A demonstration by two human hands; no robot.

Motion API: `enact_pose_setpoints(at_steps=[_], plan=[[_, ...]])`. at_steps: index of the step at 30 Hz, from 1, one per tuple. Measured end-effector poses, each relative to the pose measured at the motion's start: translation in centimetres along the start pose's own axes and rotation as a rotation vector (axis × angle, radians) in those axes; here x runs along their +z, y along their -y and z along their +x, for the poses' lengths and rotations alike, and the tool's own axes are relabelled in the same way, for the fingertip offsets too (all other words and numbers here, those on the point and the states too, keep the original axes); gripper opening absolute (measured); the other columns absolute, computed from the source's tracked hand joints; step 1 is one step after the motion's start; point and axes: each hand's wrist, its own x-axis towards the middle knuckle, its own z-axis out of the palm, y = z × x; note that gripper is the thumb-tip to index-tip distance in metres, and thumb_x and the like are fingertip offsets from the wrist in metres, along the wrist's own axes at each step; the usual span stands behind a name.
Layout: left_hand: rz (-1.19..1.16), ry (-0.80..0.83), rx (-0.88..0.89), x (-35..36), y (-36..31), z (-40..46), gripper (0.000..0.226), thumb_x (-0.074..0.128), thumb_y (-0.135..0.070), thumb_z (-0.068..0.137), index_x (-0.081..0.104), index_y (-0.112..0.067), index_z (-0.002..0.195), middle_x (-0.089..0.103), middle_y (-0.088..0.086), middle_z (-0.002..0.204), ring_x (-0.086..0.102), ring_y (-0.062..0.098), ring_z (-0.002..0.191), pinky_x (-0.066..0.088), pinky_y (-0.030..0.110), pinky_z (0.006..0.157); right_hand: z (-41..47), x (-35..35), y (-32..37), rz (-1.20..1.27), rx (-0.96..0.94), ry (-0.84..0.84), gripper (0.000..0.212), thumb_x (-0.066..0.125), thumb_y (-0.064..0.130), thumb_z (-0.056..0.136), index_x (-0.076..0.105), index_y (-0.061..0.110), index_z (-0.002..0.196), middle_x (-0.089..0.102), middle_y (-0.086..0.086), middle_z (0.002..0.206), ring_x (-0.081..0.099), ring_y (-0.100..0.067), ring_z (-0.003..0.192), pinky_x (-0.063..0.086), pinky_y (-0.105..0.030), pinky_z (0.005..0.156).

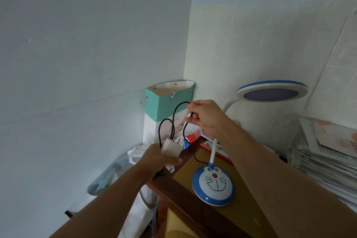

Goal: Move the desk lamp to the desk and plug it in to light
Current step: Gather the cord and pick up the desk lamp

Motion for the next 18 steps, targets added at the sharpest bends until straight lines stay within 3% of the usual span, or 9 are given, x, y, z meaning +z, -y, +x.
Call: enact_pose_setpoints(at_steps=[4, 7, 12, 16, 18], plan=[[-0.049, 0.035, 0.059, 3.5, 0.5, 2.1, 0.028, 0.079, -0.006, 0.065, 0.060, -0.021, 0.079, 0.064, 0.003, 0.074, 0.061, 0.013, 0.064, 0.050, 0.015, 0.048, 0.7, -0.5, -0.1, 0.134, 0.015, 0.015, 0.011, 0.050, 0.003, 0.093, 0.058, -0.004, 0.091, 0.039, -0.007, 0.064, 0.039, -0.009, 0.049, 0.057, -0.023, 0.057], [-0.133, 0.050, 0.064, 5.6, 0.3, 3.2, 0.027, 0.076, -0.005, 0.068, 0.061, -0.016, 0.088, 0.063, 0.008, 0.080, 0.060, 0.018, 0.071, 0.051, 0.025, 0.059, 1.2, -1.3, 0.1, 0.251, 0.028, 0.032, 0.014, 0.048, 0.001, 0.093, 0.056, -0.002, 0.082, 0.037, -0.008, 0.064, 0.039, -0.007, 0.044, 0.057, -0.024, 0.058], [-0.295, 0.025, 0.078, 6.8, -0.5, 4.7, 0.024, 0.076, -0.002, 0.066, 0.065, -0.013, 0.084, 0.063, 0.007, 0.073, 0.057, 0.026, 0.076, 0.047, 0.039, 0.071, 2.0, -2.2, 0.3, 0.282, -0.013, 0.041, 0.015, 0.047, -0.001, 0.092, 0.057, -0.012, 0.096, 0.035, -0.007, 0.061, 0.039, -0.006, 0.041, 0.058, -0.024, 0.059], [-0.317, -0.019, 0.082, 6.8, -0.7, 5.1, 0.016, 0.075, -0.004, 0.071, 0.066, -0.015, 0.079, 0.068, 0.000, 0.064, 0.060, 0.019, 0.069, 0.051, 0.029, 0.062, 2.8, -2.9, 0.2, 0.210, -0.078, -0.004, 0.016, 0.050, -0.001, 0.091, 0.056, -0.001, 0.077, 0.040, -0.008, 0.060, 0.046, -0.008, 0.046, 0.059, -0.027, 0.066], [-0.309, -0.055, 0.077, 6.6, -0.6, 5.0, 0.018, 0.075, -0.006, 0.071, 0.062, -0.011, 0.083, 0.063, 0.007, 0.072, 0.058, 0.018, 0.067, 0.050, 0.026, 0.056, 3.0, -3.2, -0.3, 0.172, -0.090, -0.018, 0.008, 0.051, -0.003, 0.090, 0.058, -0.002, 0.086, 0.047, -0.009, 0.066, 0.054, -0.010, 0.055, 0.057, -0.031, 0.076]])
